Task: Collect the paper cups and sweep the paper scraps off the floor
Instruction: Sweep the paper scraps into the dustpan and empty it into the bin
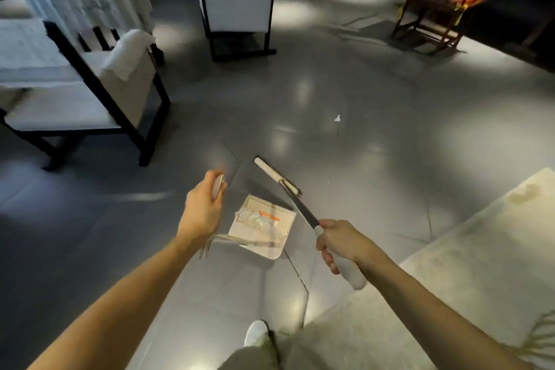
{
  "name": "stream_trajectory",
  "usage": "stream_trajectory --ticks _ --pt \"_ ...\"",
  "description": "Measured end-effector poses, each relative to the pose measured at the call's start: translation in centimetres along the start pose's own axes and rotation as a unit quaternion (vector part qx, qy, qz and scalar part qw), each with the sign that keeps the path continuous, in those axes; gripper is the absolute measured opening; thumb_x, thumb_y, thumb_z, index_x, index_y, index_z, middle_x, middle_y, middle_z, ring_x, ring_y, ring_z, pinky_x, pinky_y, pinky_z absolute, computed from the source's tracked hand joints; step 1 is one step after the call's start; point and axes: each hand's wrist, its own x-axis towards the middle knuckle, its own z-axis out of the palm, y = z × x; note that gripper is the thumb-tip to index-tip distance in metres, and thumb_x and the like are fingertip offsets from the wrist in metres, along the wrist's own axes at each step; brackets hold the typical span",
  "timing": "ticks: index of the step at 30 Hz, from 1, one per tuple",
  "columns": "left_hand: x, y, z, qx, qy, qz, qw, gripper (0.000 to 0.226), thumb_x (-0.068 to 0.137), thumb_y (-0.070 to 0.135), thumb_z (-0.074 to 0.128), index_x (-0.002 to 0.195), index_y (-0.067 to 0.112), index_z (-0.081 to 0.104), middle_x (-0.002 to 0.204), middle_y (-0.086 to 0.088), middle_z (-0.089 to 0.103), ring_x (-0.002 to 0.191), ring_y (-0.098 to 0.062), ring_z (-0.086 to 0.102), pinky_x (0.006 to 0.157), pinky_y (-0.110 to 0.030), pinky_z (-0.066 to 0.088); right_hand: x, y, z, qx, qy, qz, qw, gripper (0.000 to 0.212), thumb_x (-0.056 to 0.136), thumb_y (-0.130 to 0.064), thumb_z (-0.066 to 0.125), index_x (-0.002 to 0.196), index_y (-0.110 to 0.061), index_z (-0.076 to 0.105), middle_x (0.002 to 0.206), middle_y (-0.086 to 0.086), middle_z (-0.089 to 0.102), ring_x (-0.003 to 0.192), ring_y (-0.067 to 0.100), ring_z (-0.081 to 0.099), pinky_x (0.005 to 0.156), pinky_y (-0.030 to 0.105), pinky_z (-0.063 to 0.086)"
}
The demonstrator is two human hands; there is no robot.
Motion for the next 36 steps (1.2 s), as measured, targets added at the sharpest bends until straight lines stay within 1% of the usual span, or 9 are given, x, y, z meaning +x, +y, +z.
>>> stream_trajectory --ticks 4,8,14,16,22,24,28,31,36 --pt "10.8 3.0 4.6 0.008 -0.026 0.016 1.0 0.013 0.099 0.031 0.042 0.112 0.032 0.045 0.082 0.001 0.054 0.068 -0.009 0.053 0.067 -0.031 0.043 6.7 -4.2 -5.3 0.057 0.028 0.028 0.998 0.025 0.087 -0.001 0.047 0.083 -0.026 0.052 0.05 0.003 0.05 0.037 0.01 0.044 0.041 0.019 0.041" --pt "21.7 5.9 10.6 0.01 -0.062 0.028 0.998 0.011 0.099 0.031 0.042 0.107 0.036 0.045 0.084 -0.002 0.056 0.07 -0.015 0.054 0.067 -0.032 0.042 15.1 -8.3 -12.2 0.087 0.045 0.048 0.994 0.025 0.085 0.0 0.045 0.097 -0.02 0.055 0.038 -0.002 0.045 0.032 0.01 0.041 0.038 0.017 0.039" --pt "37.0 10.8 20.4 0.016 -0.077 0.016 0.997 0.011 0.099 0.029 0.041 0.103 0.039 0.044 0.082 -0.002 0.056 0.069 -0.015 0.054 0.066 -0.034 0.042 28.5 -13.9 -24.9 0.107 0.068 0.073 0.989 0.038 0.081 0.003 0.042 0.115 -0.006 0.054 0.042 0.0 0.04 0.033 0.012 0.037 0.039 0.017 0.036" --pt "41.8 12.7 23.0 0.022 -0.083 0.015 0.996 0.012 0.1 0.029 0.04 0.107 0.037 0.044 0.085 -0.002 0.056 0.07 -0.013 0.054 0.067 -0.033 0.041 32.4 -15.9 -29.1 0.101 0.074 0.078 0.989 0.036 0.079 0.003 0.043 0.111 -0.009 0.057 0.042 0.0 0.041 0.034 0.013 0.038 0.04 0.018 0.037" --pt "53.5 15.7 29.9 0.04 -0.092 0.015 0.995 0.022 0.1 0.029 0.038 0.12 0.028 0.046 0.095 -0.003 0.054 0.082 -0.023 0.055 0.073 -0.034 0.042 43.4 -21.5 -39.7 0.11 0.096 0.098 0.984 0.025 0.077 0.002 0.045 0.088 -0.019 0.053 0.04 0.001 0.044 0.034 0.014 0.041 0.041 0.019 0.038" --pt "57.6 16.3 32.3 0.032 -0.093 0.004 0.995 0.021 0.1 0.029 0.037 0.119 0.027 0.047 0.093 -0.004 0.054 0.078 -0.021 0.054 0.071 -0.032 0.042 47.2 -23.5 -42.5 0.114 0.096 0.109 0.983 0.026 0.078 0.002 0.044 0.091 -0.018 0.055 0.038 0.0 0.043 0.032 0.013 0.04 0.04 0.018 0.037" --pt "65.1 17.1 37.1 0.052 -0.113 0.001 0.992 0.01 0.1 0.026 0.035 0.102 0.027 0.044 0.073 -0.006 0.053 0.059 -0.018 0.05 0.05 -0.03 0.036 54.6 -26.9 -47.7 0.117 0.109 0.115 0.98 0.026 0.086 0.003 0.043 0.103 -0.009 0.058 0.036 0.001 0.045 0.029 0.012 0.042 0.037 0.016 0.037" --pt "69.4 17.6 40.3 0.056 -0.136 -0.008 0.989 0.01 0.099 0.023 0.037 0.096 0.03 0.042 0.07 0.002 0.052 0.057 -0.018 0.05 0.046 -0.024 0.039 59.6 -29.3 -51.4 0.107 0.109 0.129 0.98 0.019 0.09 0.002 0.043 0.092 -0.012 0.056 0.037 0.003 0.047 0.029 0.012 0.043 0.036 0.016 0.038" --pt "75.7 19.0 44.2 0.067 -0.173 -0.027 0.982 0.01 0.098 0.025 0.039 0.102 0.032 0.046 0.077 0.005 0.055 0.064 -0.011 0.053 0.054 -0.019 0.042 66.9 -33.2 -56.3 0.05 0.09 0.129 0.986 0.019 0.082 0.005 0.045 0.07 -0.007 0.054 0.046 0.01 0.047 0.038 0.019 0.043 0.042 0.022 0.038"
